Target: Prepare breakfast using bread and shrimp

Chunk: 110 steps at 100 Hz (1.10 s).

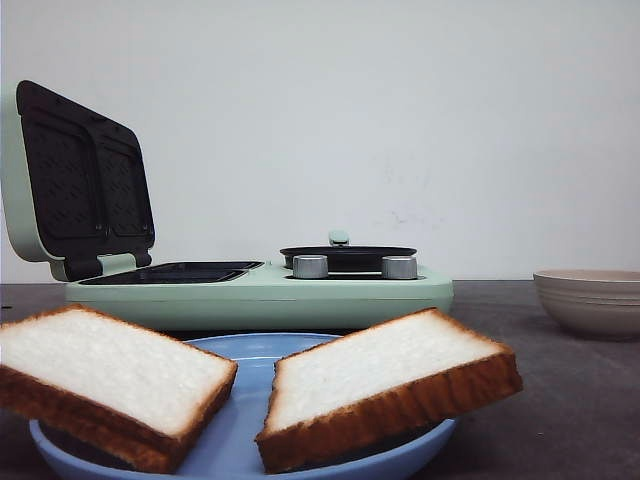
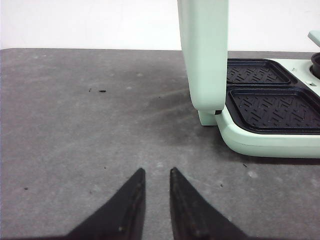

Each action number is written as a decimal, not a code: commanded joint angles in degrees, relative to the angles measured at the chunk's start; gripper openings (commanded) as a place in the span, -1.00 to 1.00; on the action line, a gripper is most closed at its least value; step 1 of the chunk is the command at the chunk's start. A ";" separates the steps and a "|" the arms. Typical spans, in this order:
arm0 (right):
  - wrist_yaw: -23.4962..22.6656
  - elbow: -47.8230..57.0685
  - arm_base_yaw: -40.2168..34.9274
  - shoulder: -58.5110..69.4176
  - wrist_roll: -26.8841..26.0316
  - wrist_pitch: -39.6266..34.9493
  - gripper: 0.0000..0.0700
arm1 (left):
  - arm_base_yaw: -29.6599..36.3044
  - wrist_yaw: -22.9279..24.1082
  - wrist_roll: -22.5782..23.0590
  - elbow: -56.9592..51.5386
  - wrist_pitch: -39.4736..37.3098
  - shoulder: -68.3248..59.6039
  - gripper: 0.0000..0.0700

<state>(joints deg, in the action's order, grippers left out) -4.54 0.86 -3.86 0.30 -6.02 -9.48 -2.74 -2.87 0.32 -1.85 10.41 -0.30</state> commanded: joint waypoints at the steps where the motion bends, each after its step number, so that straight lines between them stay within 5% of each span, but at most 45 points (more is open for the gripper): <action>1: -0.13 -0.15 -0.09 -0.09 -2.03 0.66 -0.97 | -0.02 0.11 0.13 0.94 0.26 0.13 -0.99; 81: -0.44 -0.11 -0.09 -0.09 -7.39 9.09 -0.97 | -0.02 0.04 -0.15 0.94 -3.39 0.13 -0.99; 97: -0.44 -0.11 -0.09 -0.09 -12.00 10.25 -0.97 | -0.02 -0.37 -10.67 0.94 -6.10 0.13 -0.99; 110: -0.48 -0.09 -0.09 -0.09 -15.32 10.47 -0.98 | 0.00 -2.78 -26.29 0.74 -5.38 0.13 -0.99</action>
<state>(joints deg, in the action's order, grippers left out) -4.91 0.86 -3.86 0.30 -17.61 0.12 -2.74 -3.99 -12.16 -1.85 4.82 -0.30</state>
